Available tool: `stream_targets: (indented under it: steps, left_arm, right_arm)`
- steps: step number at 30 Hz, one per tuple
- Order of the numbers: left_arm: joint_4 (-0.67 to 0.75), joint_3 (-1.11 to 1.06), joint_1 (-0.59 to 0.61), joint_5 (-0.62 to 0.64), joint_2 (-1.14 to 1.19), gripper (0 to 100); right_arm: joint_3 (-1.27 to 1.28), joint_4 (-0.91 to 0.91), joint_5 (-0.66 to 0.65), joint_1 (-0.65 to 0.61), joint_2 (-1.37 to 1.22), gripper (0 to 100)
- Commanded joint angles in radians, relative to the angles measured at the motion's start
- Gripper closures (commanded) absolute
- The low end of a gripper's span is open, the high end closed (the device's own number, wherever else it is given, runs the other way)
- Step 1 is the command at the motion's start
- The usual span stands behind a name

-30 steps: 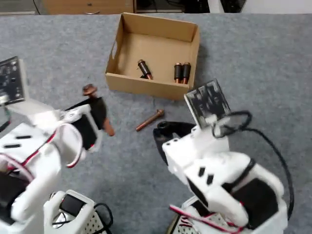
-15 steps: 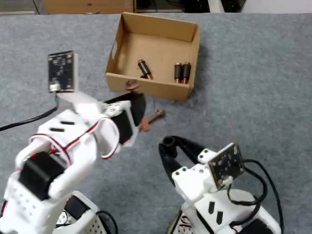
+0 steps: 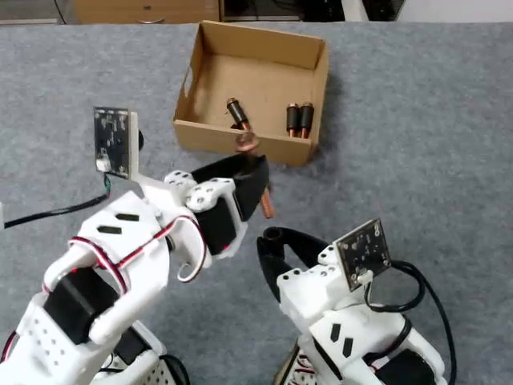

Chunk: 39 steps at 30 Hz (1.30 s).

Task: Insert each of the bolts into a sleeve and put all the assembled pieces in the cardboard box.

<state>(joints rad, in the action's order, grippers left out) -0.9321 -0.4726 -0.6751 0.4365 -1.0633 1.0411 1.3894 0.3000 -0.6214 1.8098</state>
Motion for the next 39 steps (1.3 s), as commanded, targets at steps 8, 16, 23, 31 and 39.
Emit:
stream_targets:
  steps: [8,16,23,31,39]
  left_arm:
    - [0.189,-0.203,-0.012,-0.026,-0.105,98]
    - [0.218,-0.292,-0.023,-0.043,-0.142,98]
    - [0.216,-0.321,-0.025,-0.126,-0.168,98]
    - [0.124,-0.288,-0.084,-0.104,-0.168,98]
    - [0.121,-0.292,-0.083,-0.107,-0.168,98]
  right_arm:
    - [-0.002,-0.012,0.087,-0.002,0.077,99.7]
    - [0.004,-0.011,0.086,-0.002,0.081,99.7]
    - [0.005,-0.011,0.084,-0.002,0.079,99.7]
    - [0.021,-0.018,0.031,-0.002,0.081,99.7]
    - [0.018,-0.012,0.029,-0.008,0.081,99.7]
